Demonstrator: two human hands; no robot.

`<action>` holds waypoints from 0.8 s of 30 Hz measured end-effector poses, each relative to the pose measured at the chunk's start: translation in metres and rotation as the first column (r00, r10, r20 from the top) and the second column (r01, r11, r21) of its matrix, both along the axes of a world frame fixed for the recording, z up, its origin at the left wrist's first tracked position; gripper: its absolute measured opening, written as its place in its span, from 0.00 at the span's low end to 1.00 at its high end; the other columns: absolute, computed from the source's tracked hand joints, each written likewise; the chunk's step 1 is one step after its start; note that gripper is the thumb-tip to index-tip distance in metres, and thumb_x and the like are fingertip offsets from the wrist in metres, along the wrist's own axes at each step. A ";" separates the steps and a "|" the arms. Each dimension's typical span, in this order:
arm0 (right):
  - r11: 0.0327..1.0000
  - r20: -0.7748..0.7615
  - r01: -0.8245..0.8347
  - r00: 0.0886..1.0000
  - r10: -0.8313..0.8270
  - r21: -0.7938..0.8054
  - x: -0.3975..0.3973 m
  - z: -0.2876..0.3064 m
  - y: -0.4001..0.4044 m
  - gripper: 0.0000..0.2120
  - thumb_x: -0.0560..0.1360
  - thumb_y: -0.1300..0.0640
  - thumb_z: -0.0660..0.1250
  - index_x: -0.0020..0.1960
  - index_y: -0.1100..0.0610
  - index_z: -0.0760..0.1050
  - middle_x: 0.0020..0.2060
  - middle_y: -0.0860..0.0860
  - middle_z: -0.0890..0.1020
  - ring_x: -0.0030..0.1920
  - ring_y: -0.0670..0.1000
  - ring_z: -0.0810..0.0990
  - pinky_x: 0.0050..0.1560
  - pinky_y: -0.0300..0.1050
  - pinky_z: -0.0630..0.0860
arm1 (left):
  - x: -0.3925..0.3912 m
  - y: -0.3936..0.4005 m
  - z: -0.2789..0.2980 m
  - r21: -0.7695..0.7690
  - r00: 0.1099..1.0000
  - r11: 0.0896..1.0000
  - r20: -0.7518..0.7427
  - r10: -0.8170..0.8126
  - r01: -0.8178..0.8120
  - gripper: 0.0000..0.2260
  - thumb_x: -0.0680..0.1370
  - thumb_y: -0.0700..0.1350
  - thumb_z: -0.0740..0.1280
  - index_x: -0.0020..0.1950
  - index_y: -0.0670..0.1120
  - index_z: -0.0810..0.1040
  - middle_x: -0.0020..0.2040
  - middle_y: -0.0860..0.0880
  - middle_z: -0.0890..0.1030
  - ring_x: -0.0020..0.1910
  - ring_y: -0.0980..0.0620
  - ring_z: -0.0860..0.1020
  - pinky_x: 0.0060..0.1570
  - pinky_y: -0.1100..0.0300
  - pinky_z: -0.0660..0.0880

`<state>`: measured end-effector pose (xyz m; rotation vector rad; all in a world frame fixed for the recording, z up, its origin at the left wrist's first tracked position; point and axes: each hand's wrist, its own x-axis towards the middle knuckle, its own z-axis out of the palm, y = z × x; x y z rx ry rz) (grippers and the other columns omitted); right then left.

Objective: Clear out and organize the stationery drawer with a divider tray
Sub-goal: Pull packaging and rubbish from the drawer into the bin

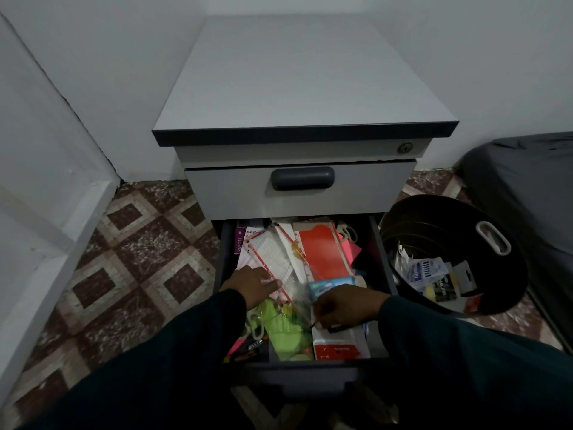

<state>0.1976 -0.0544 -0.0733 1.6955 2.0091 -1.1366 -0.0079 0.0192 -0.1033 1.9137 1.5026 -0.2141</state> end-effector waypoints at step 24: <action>0.774 -0.159 0.603 0.759 -0.632 -0.194 0.025 -0.014 0.018 0.29 0.68 0.54 0.75 0.64 0.62 0.69 0.60 0.55 0.75 0.53 0.51 0.75 0.50 0.42 0.75 | 0.043 -0.015 -0.014 -0.465 0.586 0.728 0.435 0.684 -0.504 0.10 0.74 0.38 0.71 0.47 0.41 0.70 0.33 0.45 0.76 0.18 0.55 0.71 0.20 0.68 0.66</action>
